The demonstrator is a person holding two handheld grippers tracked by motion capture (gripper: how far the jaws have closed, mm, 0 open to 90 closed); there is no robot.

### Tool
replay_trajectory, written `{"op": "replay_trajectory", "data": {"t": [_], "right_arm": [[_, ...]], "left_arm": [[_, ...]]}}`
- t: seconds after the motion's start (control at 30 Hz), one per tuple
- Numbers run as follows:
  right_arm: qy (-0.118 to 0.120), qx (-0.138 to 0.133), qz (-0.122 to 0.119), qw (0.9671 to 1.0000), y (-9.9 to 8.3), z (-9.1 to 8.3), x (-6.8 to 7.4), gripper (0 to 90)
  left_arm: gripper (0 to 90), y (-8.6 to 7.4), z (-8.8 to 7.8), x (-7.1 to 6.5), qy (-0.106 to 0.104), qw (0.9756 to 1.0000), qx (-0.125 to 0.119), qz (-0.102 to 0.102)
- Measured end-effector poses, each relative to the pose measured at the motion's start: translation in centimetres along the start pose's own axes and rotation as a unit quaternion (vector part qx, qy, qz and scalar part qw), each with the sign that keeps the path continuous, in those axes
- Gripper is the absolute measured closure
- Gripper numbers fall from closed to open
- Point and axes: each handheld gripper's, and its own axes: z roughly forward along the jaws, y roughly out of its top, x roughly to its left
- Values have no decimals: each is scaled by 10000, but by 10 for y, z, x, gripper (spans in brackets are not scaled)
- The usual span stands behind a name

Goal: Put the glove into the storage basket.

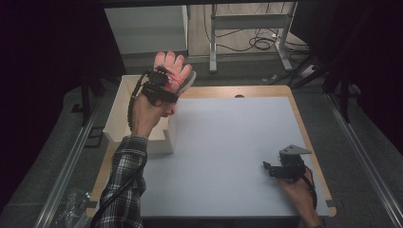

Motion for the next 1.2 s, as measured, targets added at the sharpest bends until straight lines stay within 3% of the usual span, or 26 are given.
{"op": "replay_trajectory", "data": {"t": [0.1, 0.3, 0.53, 0.7, 1.03, 1.2], "right_arm": [[-1, 3, 9, 10000, 0, 0, 0, 209], [1, 4, 10, 10000, 0, 0, 0, 209], [-2, 4, 13, 10000, 0, 0, 0, 209], [-2, 4, 13, 10000, 0, 0, 0, 209], [-1, 2, 12, 10000, 0, 0, 0, 209], [-1, 2, 11, 10000, 0, 0, 0, 209]], "left_arm": [[412, -7, 0, 15, 151, 9997, 24, -206], [406, -18, 6, 33, 254, 9982, 71, -536], [398, -38, 29, 52, 369, 9956, 204, -842], [394, -48, 48, 56, 380, 9937, 277, -1017], [384, -60, 80, 57, 413, 9914, 512, -1134], [372, -63, 102, 54, 476, 9890, 818, -1141]]}}
